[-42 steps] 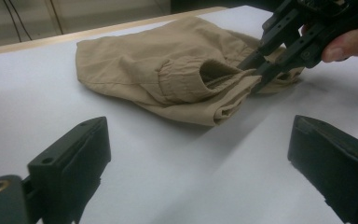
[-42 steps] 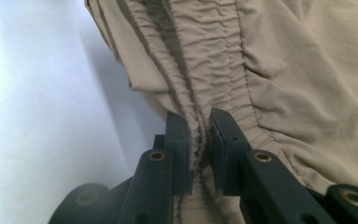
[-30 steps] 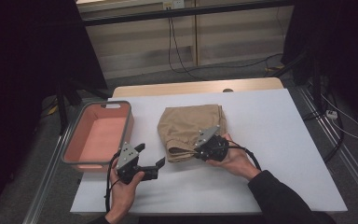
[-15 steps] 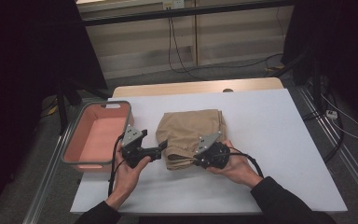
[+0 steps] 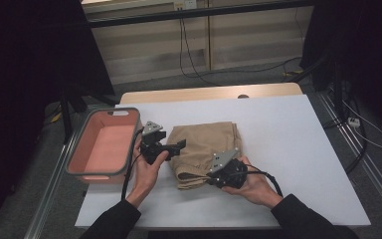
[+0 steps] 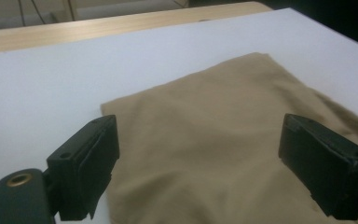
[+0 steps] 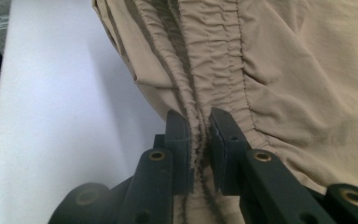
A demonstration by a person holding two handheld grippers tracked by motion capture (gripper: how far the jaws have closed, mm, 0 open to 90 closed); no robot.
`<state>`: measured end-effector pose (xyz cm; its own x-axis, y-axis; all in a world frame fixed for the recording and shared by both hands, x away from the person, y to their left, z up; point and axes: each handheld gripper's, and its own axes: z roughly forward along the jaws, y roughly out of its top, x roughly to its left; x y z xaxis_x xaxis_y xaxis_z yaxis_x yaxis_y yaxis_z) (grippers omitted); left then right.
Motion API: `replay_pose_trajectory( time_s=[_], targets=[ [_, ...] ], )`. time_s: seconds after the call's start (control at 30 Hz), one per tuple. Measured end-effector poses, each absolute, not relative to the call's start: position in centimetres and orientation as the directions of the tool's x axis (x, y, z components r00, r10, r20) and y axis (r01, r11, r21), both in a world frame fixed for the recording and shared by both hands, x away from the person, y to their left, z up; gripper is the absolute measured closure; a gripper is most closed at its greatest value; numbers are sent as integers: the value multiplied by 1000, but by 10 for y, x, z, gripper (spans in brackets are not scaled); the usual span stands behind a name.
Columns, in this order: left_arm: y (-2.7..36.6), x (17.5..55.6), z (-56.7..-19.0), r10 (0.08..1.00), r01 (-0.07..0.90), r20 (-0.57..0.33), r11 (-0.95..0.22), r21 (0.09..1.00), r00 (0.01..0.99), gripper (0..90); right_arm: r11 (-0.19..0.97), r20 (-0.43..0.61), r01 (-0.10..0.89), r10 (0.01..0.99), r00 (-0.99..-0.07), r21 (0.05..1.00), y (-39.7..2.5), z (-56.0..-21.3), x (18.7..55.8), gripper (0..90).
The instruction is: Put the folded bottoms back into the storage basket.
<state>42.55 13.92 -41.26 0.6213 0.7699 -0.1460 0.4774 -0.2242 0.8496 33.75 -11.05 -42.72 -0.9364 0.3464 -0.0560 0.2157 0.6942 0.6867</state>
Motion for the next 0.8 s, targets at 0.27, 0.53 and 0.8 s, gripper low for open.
replay_pose_trajectory(
  time_s=[0.27, 0.53, 0.8],
  targets=[
    [133, 453, -414, 780, 525, -177, -218, 822, 601, 139, 692, -48, 216, 340, -939, 689, -109, -427, 329, 790],
    [124, 475, -418, 779, 503, -132, -256, 826, 613, 143, 699, -41, 211, 325, -945, 684, -108, -426, 319, 789],
    [120, 499, -443, 822, 601, -140, -274, 751, 551, 255, 706, -48, 195, 308, -950, 681, -104, -429, 317, 788]
  ],
)
